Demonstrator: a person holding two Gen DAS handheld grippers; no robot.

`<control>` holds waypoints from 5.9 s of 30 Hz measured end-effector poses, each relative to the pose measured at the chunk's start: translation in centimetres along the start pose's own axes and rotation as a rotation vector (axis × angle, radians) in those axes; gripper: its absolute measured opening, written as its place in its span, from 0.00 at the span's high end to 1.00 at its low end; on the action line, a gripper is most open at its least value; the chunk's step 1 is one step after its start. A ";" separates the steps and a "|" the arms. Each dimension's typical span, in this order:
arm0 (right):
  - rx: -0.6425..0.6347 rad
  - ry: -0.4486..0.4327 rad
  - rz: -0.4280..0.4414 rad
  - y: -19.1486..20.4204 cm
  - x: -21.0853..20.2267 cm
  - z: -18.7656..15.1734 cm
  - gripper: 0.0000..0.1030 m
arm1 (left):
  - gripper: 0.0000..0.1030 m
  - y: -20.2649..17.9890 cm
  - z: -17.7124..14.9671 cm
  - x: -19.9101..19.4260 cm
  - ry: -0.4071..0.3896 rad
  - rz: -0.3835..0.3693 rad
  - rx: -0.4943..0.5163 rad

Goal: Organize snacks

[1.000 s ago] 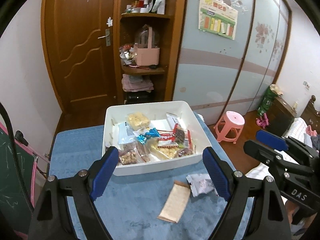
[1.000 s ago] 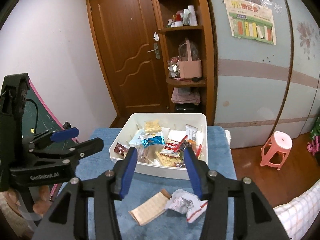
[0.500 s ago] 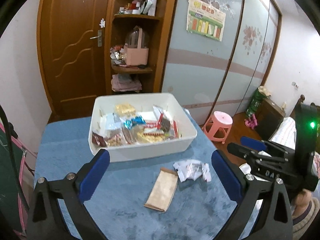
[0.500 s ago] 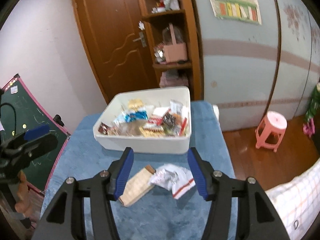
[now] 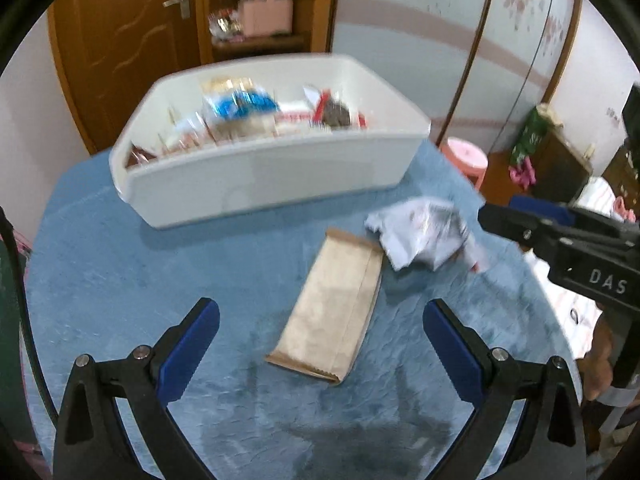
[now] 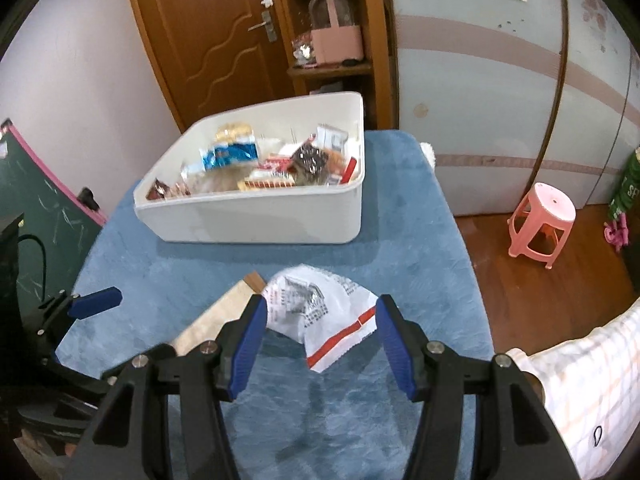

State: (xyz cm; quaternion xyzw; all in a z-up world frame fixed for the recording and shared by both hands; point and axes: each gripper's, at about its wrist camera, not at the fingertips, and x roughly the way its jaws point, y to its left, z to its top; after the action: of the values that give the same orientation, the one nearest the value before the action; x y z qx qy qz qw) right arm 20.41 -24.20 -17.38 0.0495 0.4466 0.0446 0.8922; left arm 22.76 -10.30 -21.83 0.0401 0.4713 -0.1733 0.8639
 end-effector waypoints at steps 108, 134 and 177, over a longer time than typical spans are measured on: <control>0.132 -0.074 0.046 1.9 7.9 17.2 0.59 | 0.18 7.3 24.7 2.9 -0.190 -0.015 -0.113; 0.011 -0.136 0.032 6.4 -1.7 14.1 0.59 | 0.17 5.2 18.1 -8.7 -0.223 0.052 -0.007; -0.054 -0.135 -0.031 14.5 -21.2 -4.6 0.30 | 0.01 1.9 -8.0 -31.2 -0.300 0.285 -0.177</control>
State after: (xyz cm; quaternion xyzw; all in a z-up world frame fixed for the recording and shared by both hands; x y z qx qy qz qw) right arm 3.57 -12.19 -1.45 0.0215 0.3847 0.0391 0.9220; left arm 1.51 1.49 -0.62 0.0042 0.3405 -0.0114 0.9402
